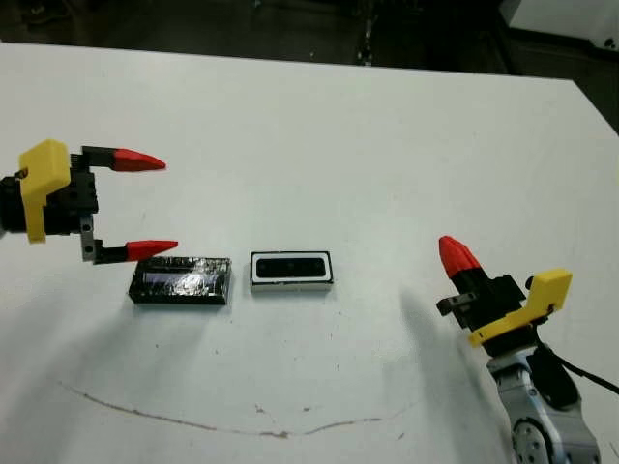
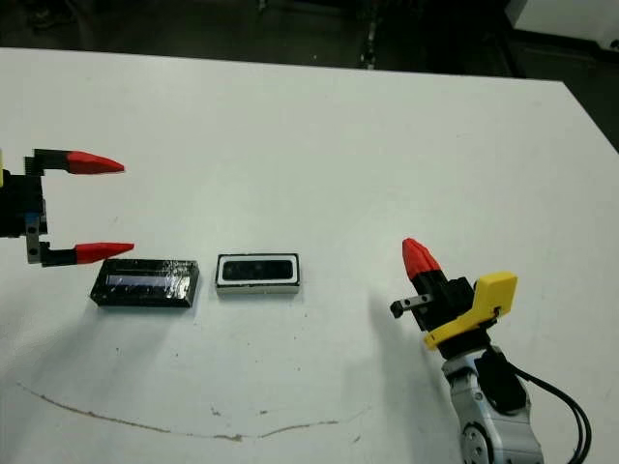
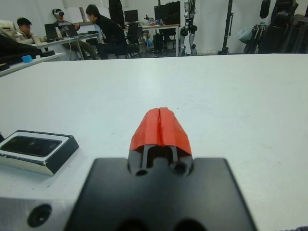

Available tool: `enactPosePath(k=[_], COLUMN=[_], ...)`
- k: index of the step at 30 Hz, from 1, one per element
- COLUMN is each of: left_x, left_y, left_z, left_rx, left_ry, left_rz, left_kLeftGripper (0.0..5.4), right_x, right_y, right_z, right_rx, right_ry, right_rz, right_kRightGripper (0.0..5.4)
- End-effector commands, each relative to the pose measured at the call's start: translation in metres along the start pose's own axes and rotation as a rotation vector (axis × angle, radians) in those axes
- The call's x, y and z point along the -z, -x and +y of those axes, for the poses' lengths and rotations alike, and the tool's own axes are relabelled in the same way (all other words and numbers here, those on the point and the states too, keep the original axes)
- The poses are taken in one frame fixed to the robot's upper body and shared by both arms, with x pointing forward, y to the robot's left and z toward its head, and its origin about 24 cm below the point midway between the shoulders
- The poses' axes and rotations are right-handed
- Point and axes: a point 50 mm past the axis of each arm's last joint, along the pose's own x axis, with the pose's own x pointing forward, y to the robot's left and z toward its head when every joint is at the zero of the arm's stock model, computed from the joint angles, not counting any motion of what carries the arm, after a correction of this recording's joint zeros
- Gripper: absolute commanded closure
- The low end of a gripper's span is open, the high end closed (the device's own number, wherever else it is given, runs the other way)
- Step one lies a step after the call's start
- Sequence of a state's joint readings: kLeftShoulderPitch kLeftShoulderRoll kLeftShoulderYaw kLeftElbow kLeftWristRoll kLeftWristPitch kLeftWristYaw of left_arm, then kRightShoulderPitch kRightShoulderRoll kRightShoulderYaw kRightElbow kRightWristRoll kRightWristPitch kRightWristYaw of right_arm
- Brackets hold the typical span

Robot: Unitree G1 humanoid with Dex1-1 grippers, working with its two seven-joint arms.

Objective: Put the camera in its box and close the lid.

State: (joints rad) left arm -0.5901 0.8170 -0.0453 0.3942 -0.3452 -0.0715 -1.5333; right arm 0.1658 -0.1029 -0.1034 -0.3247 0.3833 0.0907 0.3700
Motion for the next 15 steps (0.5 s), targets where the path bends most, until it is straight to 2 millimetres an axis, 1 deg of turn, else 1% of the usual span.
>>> enactPosePath(k=[1,11,15], left_x=[0.004,0.007,0.009], left_y=[-0.009,-0.022,-0.024], left_z=[0.003,-0.005,-0.012], left_rx=[0.068,0.148,0.154], left_ry=[0.009,0.011,-0.028], left_rz=[-0.001,0.001,0.004], left_kLeftGripper=[0.00,0.00,0.00], right_x=[0.000,0.000,0.000], right_y=[0.002,0.002,0.001], right_z=[-0.003,-0.005,-0.005], right_rx=[0.012,0.026,0.032], right_ry=[-0.005,-0.014,-0.008], right_rz=[0.007,0.018,0.018], right_kRightGripper=[5.39,5.39,5.39])
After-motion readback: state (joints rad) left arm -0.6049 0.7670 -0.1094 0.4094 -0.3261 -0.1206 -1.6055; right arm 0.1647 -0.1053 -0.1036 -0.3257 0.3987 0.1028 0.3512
